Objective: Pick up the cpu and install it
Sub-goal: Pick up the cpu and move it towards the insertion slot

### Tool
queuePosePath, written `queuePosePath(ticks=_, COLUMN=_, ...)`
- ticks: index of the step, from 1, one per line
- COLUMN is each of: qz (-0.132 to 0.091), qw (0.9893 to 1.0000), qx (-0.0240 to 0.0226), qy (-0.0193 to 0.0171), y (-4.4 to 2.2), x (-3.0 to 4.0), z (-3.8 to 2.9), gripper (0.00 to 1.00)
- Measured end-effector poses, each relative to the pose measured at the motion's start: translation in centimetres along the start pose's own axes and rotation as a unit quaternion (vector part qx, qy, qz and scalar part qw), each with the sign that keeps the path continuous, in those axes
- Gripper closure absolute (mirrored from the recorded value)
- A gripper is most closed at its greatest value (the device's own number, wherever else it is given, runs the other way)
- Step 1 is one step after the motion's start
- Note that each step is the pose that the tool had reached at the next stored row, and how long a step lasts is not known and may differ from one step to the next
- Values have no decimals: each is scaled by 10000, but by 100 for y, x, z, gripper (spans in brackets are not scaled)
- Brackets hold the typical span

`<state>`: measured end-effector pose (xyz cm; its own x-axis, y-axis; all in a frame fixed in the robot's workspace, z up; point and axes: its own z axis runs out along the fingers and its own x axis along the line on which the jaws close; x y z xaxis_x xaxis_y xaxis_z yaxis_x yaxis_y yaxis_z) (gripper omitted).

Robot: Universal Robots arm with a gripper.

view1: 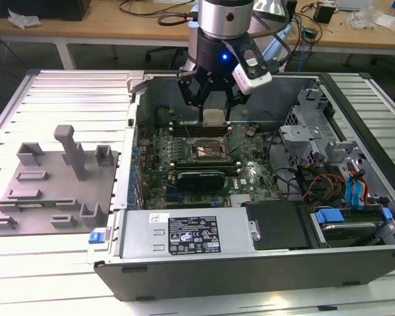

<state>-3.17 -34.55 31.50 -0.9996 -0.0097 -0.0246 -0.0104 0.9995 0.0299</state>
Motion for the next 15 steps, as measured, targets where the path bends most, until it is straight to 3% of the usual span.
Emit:
queuePosePath(ticks=7, qz=-90, qw=10000, qx=-3, qy=3, y=58, x=-78, z=117, gripper=45)
queuePosePath(ticks=9, qz=-90, qw=10000, qx=-2, qy=3, y=67, x=-80, z=174, gripper=45)
queuePosePath(ticks=15, qz=-90, qw=10000, qx=-2, qy=3, y=104, x=-78, z=244, gripper=45)
